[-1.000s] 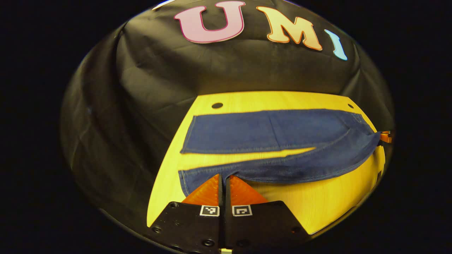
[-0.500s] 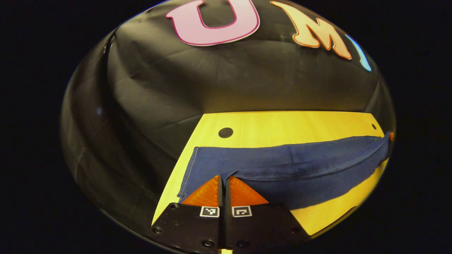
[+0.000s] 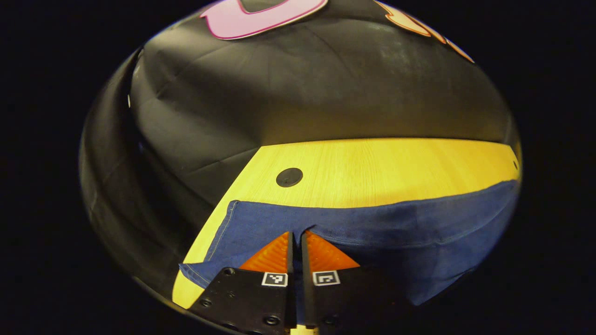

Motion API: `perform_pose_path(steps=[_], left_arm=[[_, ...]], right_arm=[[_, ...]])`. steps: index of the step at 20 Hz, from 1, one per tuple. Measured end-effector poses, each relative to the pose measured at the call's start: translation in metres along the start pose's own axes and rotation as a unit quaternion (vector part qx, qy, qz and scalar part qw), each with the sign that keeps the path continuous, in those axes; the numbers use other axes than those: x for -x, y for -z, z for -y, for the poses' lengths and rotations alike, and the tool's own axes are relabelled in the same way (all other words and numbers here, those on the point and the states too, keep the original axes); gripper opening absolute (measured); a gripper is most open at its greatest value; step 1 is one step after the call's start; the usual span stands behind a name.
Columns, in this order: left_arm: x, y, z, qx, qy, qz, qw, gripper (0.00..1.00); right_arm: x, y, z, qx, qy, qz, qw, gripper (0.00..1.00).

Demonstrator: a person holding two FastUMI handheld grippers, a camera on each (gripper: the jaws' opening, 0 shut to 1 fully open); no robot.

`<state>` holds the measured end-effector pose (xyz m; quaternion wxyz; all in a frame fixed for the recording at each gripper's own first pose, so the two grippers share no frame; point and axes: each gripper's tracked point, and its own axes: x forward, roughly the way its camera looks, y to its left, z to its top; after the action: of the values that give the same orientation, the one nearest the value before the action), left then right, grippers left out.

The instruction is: Grasp the waist and the cuffs of the jeans and fold them to make the two legs overlap; first hold the waist and fold one-third of the jeans toward the cuffs, then hold the cuffs and fold the remaining one-third in the same direction to finish folding.

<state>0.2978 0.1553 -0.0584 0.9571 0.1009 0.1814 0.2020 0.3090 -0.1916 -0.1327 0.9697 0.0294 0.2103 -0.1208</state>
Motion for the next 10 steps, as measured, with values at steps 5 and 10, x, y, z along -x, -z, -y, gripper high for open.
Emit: perform_pose_path(steps=[5,10], left_arm=[[0.038,-0.041,0.012,0.08,0.027,0.064,0.994,0.96],[0.06,-0.048,0.014,0.08,0.049,0.082,0.992,0.96]], right_arm=[[0.03,-0.029,0.039,-0.036,0.01,0.026,0.999,0.96],[0.06,-0.026,0.127,-0.058,0.067,0.027,0.996,0.99]])
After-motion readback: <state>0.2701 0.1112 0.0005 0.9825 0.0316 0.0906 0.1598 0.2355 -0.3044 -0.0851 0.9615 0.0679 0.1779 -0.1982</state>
